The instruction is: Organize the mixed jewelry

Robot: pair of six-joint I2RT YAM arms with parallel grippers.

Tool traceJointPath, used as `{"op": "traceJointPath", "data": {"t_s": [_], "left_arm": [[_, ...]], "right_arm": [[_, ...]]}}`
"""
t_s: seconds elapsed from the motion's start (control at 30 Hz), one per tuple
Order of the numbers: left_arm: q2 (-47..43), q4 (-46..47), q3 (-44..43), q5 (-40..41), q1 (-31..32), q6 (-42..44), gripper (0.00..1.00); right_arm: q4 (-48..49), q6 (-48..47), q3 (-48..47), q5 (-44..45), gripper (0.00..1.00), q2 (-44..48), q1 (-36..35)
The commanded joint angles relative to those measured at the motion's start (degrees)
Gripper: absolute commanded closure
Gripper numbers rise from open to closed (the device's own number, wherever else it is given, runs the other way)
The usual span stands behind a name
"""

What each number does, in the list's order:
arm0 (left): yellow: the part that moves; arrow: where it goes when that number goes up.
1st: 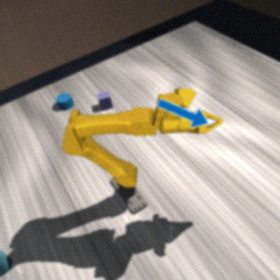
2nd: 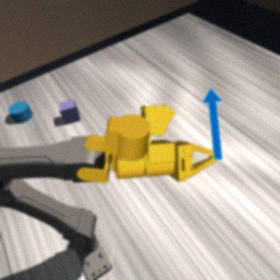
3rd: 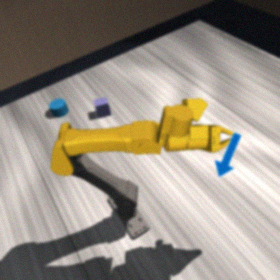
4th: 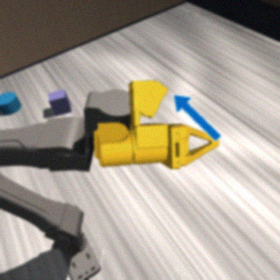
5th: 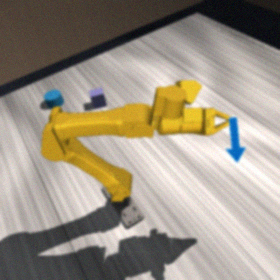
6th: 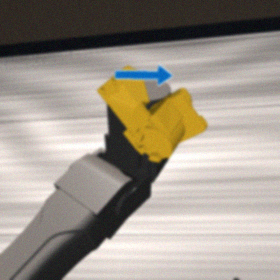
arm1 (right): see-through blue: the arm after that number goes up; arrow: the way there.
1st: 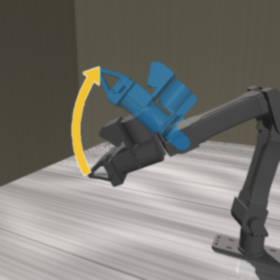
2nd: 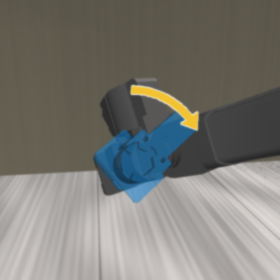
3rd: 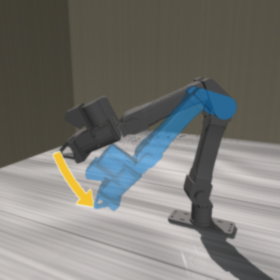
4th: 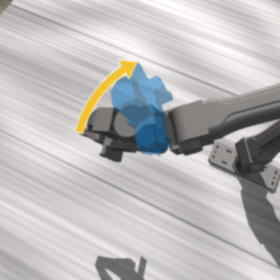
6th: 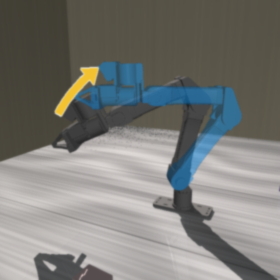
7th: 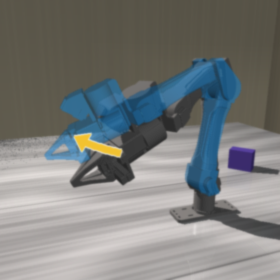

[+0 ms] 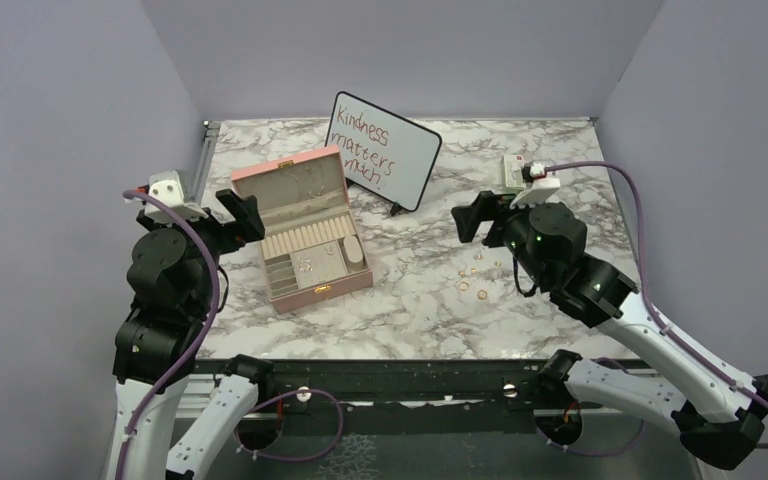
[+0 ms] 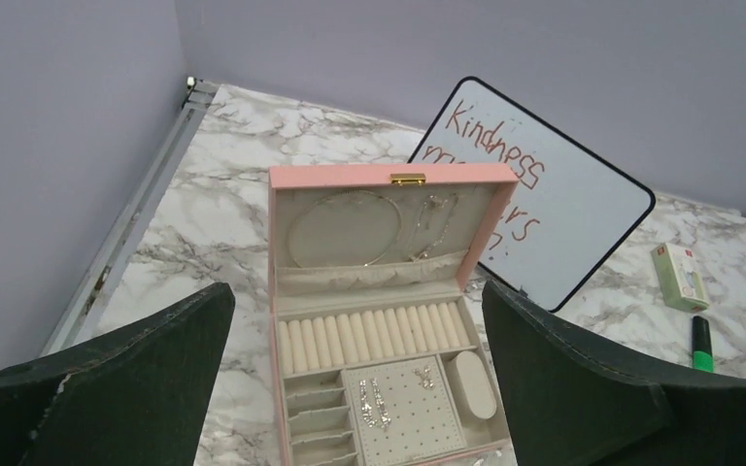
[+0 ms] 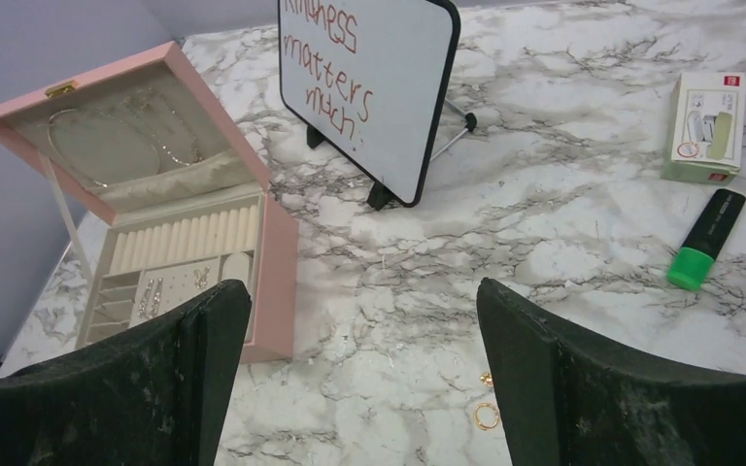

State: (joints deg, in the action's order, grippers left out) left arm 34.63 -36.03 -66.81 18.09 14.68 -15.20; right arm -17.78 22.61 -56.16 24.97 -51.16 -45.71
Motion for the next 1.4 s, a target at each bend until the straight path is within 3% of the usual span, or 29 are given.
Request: {"op": "traceJointPath", "data": {"t_s": [0.0,0.27,0.47,0.6,0.83,0.97,1.37], "left_arm": [[-1.1,-5.9,-0.4,-0.4,-0.3,-0.9,0.01],[-3.7,-7.9,7.3,-12.9,-0.3,-7.9,0.01],[-6.6,-7.6,14.0,-16.8,-0.3,-13.1,0.01],[-8.3,-1.5,19.5,-20.6,-0.3,-16.7,0.01],[-4.4,15.1,25.1,-27.5,-0.3,-14.6,0.01],[-1.7,18.2,25.2,-26.5,-0.3,-9.9,0.01],[-0.4,28.8,29.9,-25.6,-0.3,-8.6,0.01]], "right_arm": [[-2.9,-0.7,1.5,0.6,0.08,2.9,-0.3],[-1.7,1.6,4.9,-6.3,0.07,4.0,-0.3],[0.7,2.0,9.4,-10.8,0.07,2.2,-0.3],[5.5,-4.1,11.5,-26.7,0.10,-1.5,-0.3],[6.4,1.8,10.4,-34.1,0.20,-13.3,-0.3],[9.0,7.0,9.4,-34.4,0.26,-18.9,-0.3],[20.7,17.4,0.3,-40.8,0.28,-39.5,-2.1]]}}
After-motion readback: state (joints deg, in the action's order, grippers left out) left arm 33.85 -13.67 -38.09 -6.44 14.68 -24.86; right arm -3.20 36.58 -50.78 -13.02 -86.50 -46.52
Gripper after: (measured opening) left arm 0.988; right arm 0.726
